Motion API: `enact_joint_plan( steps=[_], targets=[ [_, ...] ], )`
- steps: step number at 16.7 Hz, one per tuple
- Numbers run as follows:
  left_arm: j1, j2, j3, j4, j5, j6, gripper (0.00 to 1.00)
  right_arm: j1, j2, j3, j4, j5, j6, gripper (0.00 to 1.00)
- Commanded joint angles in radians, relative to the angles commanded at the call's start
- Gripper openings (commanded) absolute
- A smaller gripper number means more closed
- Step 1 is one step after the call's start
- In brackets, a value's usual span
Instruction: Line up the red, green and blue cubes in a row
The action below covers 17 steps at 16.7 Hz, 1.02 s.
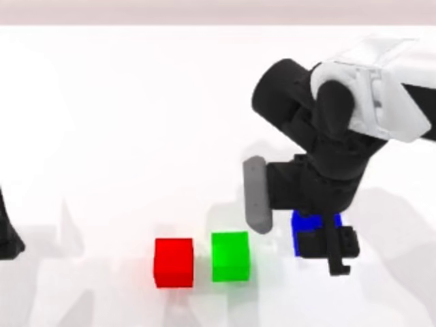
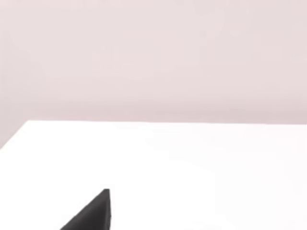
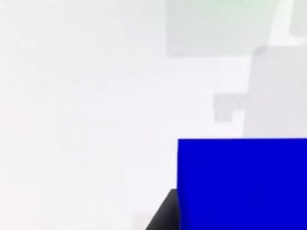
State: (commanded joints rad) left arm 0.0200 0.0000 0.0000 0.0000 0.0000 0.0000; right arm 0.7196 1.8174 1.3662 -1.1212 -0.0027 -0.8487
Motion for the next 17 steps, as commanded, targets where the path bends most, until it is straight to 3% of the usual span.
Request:
enact_joint_plan(
  steps=[9,14,17],
  targets=[
    [0.0,0.0,0.0,0.0,0.0,0.0,1.0,0.003,0.074,-0.168,0.246,0.0,0.0,0.0],
    [0.0,0.0,0.0,0.0,0.0,0.0,1.0,0.004,0.081,-0.186,0.269,0.001,-0.001,0.0],
    [0.0,0.0,0.0,0.0,0.0,0.0,1.0,0.004,0.081,-0.186,0.269,0.001,-0.001,0.23]
  ],
)
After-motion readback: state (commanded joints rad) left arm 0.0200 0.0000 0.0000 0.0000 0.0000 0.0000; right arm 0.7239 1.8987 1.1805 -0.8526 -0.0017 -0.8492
